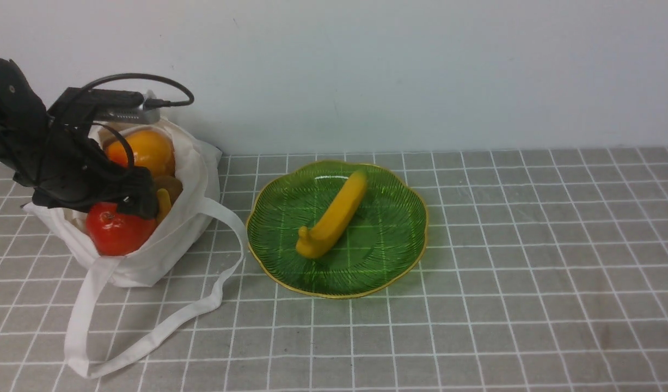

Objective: Take the fruit out of the bag on the grey coffee tablecloth and place them on the plate.

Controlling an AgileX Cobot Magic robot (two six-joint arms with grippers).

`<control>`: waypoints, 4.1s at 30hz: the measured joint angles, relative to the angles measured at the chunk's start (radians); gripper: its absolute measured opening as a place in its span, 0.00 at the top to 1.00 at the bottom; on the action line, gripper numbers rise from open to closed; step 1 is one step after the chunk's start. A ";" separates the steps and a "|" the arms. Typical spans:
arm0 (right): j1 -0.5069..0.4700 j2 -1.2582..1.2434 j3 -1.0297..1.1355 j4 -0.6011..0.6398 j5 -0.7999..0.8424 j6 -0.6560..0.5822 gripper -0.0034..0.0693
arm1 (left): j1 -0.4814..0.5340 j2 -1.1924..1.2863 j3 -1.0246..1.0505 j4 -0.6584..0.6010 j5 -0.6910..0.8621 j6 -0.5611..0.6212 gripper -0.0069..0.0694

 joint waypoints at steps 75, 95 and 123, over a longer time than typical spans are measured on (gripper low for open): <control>0.000 0.000 0.000 0.000 0.000 0.000 0.97 | -0.329 -0.215 -0.071 -0.319 -0.038 0.170 0.78; 0.000 0.000 0.000 0.000 0.000 0.000 0.97 | -0.329 -1.058 0.377 -0.260 -0.132 0.016 0.92; 0.000 0.000 0.000 0.000 0.000 0.000 0.97 | -0.303 -1.507 0.778 -0.004 -0.311 -0.084 0.92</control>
